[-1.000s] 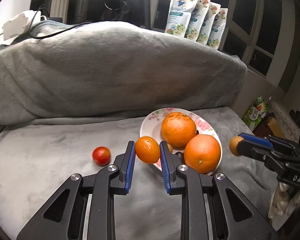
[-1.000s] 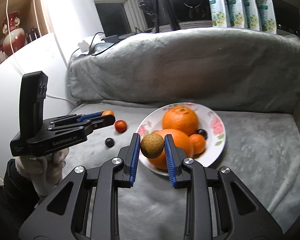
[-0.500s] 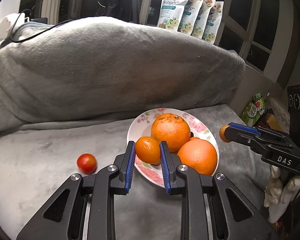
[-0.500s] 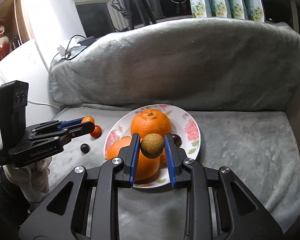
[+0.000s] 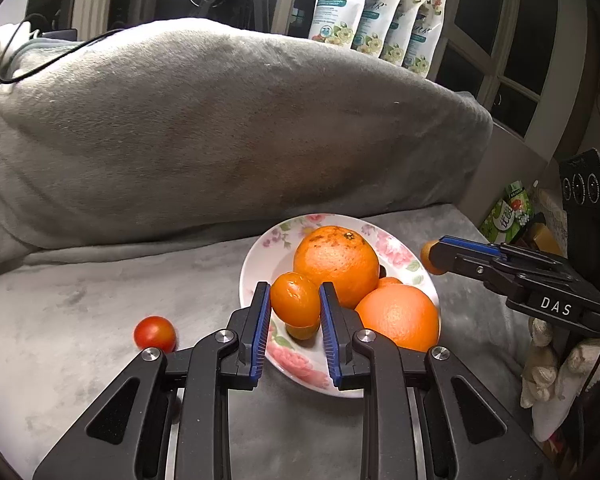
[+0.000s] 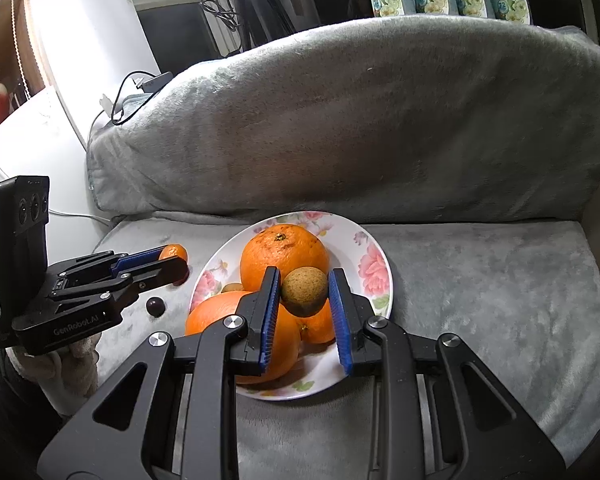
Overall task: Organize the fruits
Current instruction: 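Carry the tangerine and brown fruit over the plate with both tools, then open both tools to release the tangerine and brown fruit onto the plate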
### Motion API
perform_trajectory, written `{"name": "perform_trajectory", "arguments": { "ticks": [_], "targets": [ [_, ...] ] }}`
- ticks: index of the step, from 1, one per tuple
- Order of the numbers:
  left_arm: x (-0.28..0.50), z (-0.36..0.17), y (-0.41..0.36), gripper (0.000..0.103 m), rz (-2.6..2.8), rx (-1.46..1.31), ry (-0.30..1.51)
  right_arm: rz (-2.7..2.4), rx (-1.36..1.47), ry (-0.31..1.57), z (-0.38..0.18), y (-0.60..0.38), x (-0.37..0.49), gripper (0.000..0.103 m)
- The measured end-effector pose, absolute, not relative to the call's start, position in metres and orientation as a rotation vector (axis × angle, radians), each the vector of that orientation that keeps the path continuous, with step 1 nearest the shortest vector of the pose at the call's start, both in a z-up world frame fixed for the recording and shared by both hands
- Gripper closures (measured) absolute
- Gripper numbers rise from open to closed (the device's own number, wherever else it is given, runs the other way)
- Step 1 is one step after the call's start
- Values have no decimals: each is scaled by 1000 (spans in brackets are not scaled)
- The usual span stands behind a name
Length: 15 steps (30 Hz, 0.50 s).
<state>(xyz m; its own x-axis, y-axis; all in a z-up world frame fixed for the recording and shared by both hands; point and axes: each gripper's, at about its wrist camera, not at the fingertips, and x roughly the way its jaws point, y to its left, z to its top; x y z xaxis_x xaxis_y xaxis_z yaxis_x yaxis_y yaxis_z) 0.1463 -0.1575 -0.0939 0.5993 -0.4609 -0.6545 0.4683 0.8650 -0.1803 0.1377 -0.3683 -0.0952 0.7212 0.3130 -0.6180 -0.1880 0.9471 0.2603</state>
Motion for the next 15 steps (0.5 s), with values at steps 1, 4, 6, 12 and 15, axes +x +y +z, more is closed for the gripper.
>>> {"name": "perform_trajectory", "arguments": {
  "ticks": [1, 4, 6, 12, 15],
  "targets": [
    [147, -94, -158, 80, -538, 10, 756, 279, 186, 716, -96, -369, 139, 77],
    [148, -94, -159, 80, -542, 7, 757, 278, 193, 720, -97, -370, 141, 77],
    [149, -95, -160, 80, -547, 8, 757, 277, 198, 722, -98, -371, 143, 77],
    [151, -95, -161, 80, -555, 5, 759, 276, 208, 725, -99, -371, 144, 76],
    [151, -95, -162, 80, -561, 4, 760, 277, 210, 726, -99, -372, 145, 75]
  ]
}}
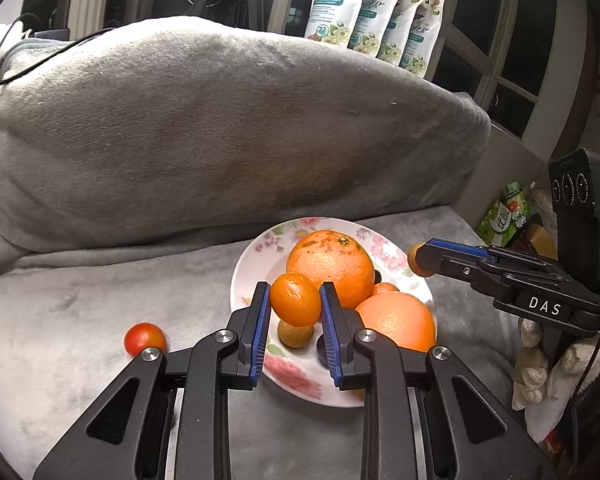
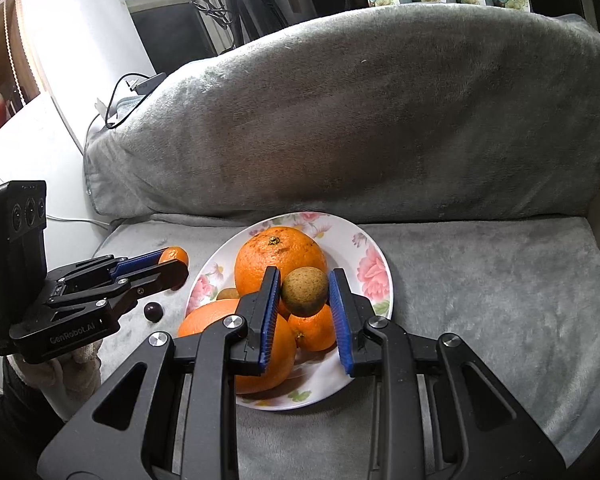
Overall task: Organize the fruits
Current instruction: 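Open both tools to release the tangerine and brown fruit onto the plate, then pull both tools back from the plate toward the loose plum and tomato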
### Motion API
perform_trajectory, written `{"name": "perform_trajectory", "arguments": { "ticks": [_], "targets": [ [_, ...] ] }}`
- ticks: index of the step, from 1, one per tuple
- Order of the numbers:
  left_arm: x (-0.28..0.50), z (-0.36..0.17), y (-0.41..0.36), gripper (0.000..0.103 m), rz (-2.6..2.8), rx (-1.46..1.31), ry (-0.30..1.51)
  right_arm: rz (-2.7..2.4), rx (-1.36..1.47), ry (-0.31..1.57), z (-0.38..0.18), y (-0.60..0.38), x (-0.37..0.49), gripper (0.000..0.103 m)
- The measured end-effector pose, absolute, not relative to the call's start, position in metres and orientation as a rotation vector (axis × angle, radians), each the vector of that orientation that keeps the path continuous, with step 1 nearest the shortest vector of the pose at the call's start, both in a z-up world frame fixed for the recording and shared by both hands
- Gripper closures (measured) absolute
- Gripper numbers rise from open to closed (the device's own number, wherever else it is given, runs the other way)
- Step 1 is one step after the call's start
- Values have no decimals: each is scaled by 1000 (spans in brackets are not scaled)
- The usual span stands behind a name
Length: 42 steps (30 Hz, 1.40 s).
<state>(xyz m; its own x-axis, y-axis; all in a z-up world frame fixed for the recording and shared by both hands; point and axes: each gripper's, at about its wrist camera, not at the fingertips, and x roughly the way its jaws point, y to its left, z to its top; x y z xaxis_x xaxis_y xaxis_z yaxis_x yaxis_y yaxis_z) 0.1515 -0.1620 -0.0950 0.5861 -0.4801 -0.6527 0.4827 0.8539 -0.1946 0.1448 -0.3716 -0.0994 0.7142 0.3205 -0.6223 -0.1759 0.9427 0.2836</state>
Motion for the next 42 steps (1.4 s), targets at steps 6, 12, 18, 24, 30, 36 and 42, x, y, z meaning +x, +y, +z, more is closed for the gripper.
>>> {"name": "perform_trajectory", "arguments": {
  "ticks": [6, 12, 18, 24, 30, 36, 42],
  "targets": [
    [150, -92, -164, 73, -567, 11, 752, 280, 211, 709, -96, -370, 144, 51],
    [148, -90, -163, 60, -568, 8, 745, 275, 215, 695, -90, -369, 140, 43],
    [144, -86, -163, 40, -563, 19, 728, 250, 217, 670, -84, -371, 134, 24],
    [139, -84, -164, 31, -542, 38, 715, 237, 217, 660, -79, -371, 130, 13],
    [136, -81, -164, 27, -522, 54, 708, 222, 207, 668, -77, -370, 129, 13],
    [131, -78, -163, 25, -518, 62, 699, 217, 208, 661, -73, -369, 126, 13],
    [126, -74, -159, 24, -517, 54, 686, 209, 203, 649, -68, -368, 121, 13]
  ]
}}
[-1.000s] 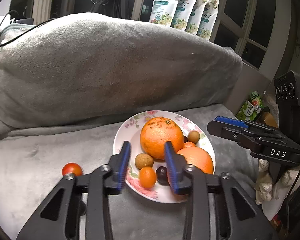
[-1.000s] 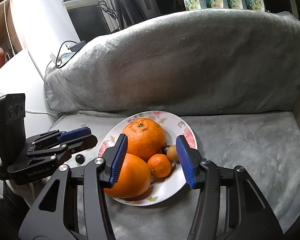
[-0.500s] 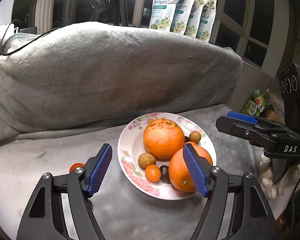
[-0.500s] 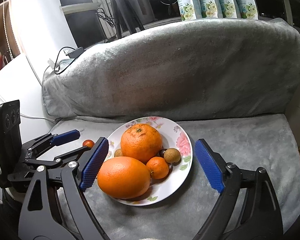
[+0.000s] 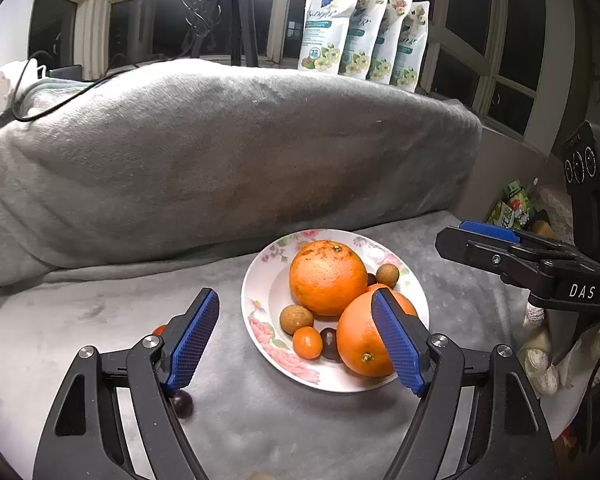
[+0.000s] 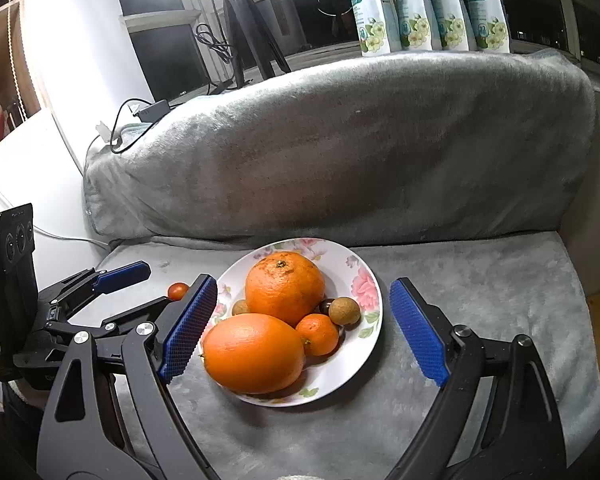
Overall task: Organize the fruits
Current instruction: 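Pull both tools back from the plate toward the loose plum and tomato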
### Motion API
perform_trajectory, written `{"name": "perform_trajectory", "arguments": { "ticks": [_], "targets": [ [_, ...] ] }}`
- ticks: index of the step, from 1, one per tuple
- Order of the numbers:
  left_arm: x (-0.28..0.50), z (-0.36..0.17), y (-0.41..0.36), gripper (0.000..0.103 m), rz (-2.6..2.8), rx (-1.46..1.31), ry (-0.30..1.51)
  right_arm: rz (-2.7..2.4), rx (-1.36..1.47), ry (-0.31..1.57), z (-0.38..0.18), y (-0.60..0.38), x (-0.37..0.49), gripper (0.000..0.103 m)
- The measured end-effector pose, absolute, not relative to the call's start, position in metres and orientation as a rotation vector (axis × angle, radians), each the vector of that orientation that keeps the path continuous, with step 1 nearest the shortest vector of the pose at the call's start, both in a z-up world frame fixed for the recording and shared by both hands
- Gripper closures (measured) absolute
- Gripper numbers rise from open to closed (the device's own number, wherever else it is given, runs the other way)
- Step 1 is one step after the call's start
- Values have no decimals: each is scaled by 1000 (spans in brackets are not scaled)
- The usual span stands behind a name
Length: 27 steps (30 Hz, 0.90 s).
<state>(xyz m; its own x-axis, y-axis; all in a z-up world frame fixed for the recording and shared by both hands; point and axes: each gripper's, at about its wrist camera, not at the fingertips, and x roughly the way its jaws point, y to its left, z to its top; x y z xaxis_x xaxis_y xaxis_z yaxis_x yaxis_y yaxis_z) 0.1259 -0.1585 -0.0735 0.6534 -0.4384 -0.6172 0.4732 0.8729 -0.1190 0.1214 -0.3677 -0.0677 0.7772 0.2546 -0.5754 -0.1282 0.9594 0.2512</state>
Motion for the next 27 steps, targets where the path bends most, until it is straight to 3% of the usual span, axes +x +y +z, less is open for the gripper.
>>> {"name": "perform_trajectory", "arguments": {
  "ticks": [27],
  "targets": [
    [110, -73, -97, 24, -447, -10, 675, 284, 120, 625, -49, -321, 110, 13]
  ]
}}
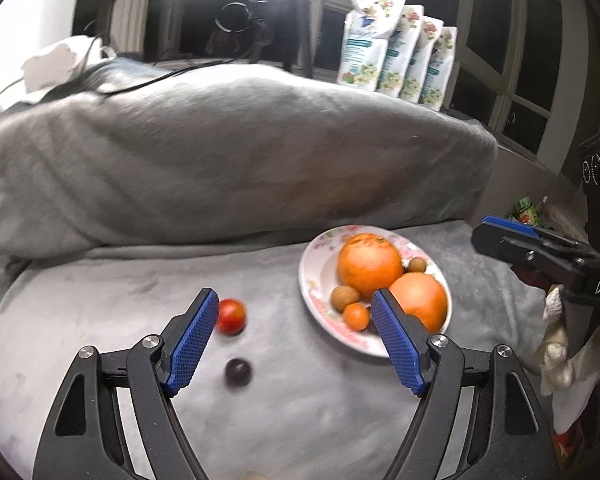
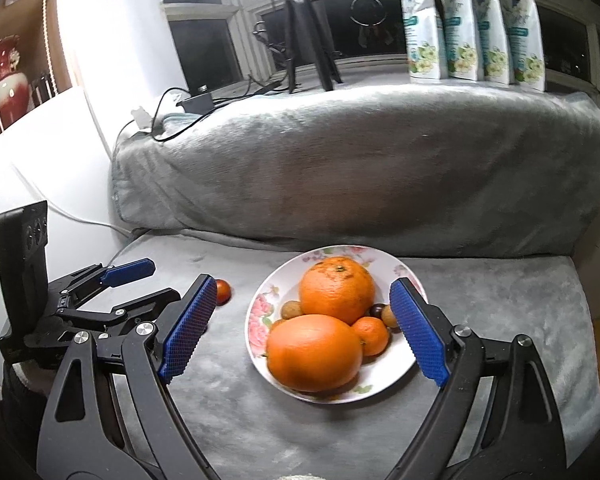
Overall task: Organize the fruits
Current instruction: 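Pull both tools back from the plate toward the loose plum and tomato, then close the left tool on the dark plum while the right tool grasps the red cherry tomato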
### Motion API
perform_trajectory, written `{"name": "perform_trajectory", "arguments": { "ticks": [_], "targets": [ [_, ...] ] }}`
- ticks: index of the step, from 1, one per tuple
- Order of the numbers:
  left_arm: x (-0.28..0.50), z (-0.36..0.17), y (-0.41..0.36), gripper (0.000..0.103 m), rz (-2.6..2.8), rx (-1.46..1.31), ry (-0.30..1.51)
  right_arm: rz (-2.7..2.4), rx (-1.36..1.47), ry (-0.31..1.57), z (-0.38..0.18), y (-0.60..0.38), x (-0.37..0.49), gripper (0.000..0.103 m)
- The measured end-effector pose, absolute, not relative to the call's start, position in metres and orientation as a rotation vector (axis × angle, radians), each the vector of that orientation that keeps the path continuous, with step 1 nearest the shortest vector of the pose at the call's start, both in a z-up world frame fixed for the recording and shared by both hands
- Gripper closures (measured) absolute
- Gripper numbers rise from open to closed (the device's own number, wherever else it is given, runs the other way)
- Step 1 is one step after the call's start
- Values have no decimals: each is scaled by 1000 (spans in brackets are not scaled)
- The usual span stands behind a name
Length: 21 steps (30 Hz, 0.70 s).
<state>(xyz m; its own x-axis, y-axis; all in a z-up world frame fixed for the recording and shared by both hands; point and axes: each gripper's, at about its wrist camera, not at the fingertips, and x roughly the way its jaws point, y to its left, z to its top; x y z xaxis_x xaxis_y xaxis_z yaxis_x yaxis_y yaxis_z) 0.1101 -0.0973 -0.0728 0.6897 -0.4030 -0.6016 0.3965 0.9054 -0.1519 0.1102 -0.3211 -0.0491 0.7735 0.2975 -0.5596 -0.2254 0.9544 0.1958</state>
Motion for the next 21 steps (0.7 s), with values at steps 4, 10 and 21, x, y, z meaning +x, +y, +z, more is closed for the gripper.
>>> {"name": "perform_trajectory", "arguments": {
  "ticks": [4, 10, 21],
  "targets": [
    [108, -81, -70, 24, -404, -47, 689, 311, 120, 642, -50, -312, 115, 13],
    [103, -98, -41, 28, -355, -56, 723, 364, 111, 656, -51, -295, 122, 13],
    [95, -124, -34, 49, -377, -50, 791, 473, 77, 717, -57, -253, 145, 13]
  ]
}}
